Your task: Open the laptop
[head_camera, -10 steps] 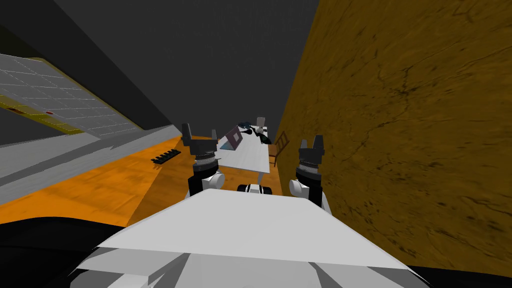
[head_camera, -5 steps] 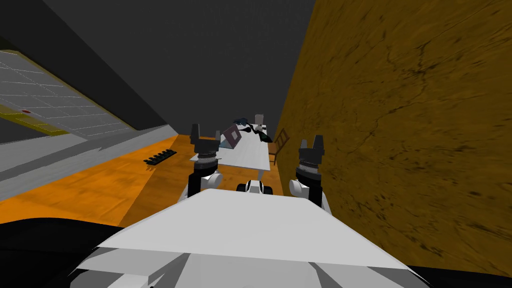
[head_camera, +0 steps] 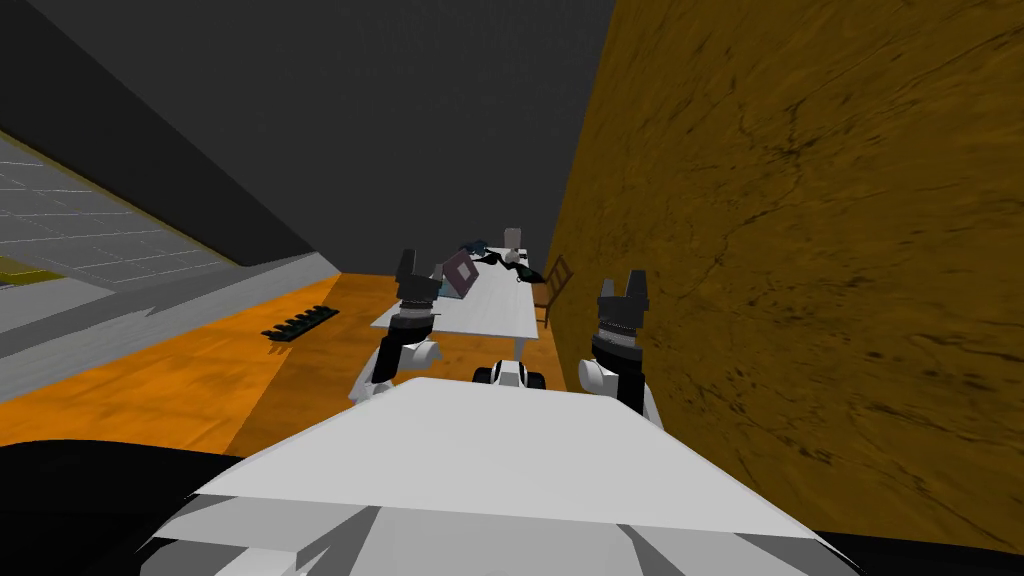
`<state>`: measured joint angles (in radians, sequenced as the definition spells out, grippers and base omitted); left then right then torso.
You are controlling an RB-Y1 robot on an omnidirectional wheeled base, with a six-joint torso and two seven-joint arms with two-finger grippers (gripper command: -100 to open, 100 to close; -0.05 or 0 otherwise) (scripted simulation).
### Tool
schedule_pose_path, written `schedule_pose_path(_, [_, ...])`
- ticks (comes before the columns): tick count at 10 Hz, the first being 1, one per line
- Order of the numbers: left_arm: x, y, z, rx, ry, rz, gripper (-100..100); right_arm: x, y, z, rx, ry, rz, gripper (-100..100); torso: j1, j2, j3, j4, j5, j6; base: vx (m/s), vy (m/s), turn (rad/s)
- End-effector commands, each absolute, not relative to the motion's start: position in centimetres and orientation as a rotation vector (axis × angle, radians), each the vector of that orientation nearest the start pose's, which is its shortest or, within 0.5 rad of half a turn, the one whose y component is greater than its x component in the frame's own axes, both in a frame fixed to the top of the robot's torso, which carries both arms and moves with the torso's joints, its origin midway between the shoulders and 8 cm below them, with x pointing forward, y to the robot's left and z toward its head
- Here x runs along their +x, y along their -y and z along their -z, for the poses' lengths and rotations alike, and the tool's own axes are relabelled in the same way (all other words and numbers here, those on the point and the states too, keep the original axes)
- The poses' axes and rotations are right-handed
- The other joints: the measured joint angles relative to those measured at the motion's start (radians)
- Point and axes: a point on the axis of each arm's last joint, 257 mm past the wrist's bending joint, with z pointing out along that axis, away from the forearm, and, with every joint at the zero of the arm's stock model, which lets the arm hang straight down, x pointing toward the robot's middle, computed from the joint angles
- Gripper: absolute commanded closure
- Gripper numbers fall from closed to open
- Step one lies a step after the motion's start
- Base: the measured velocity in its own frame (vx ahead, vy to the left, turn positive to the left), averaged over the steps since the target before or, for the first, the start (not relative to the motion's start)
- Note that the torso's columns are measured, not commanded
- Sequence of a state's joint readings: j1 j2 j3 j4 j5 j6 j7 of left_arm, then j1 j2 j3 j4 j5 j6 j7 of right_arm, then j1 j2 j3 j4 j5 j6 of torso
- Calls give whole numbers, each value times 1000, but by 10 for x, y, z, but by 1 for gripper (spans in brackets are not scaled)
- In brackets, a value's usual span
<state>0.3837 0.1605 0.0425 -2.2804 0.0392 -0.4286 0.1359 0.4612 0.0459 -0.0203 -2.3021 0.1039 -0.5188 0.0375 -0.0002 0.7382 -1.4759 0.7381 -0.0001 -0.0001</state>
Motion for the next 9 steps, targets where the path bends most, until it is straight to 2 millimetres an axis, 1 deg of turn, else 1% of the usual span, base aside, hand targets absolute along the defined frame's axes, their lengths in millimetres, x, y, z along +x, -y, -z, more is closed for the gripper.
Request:
schedule_pose_path(1, [386,-287,-38,-622,-718,1362,-100,339,272,-50,551,-590,-1208,0,0,0,0,0,0,0,-17,28,-133])
schedule_pose_path(2, [394,-295,-33,-639,-734,1326,-100,339,272,-50,551,-590,-1208,0,0,0,0,0,0,0,-18,27,-144])
schedule_pose_path(3, [395,-296,-32,-644,-738,1324,-100,339,272,-50,551,-590,-1208,0,0,0,0,0,0,0,-11,20,-38])
schedule_pose_path(6, [416,-321,-16,-704,-778,1222,-100,339,272,-50,551,-590,-1208,0,0,0,0,0,0,0,-11,20,-114])
schedule_pose_path(9, [433,-347,0,-766,-808,1128,-100,339,272,-50,551,-590,-1208,0,0,0,0,0,0,0,-16,24,-114])
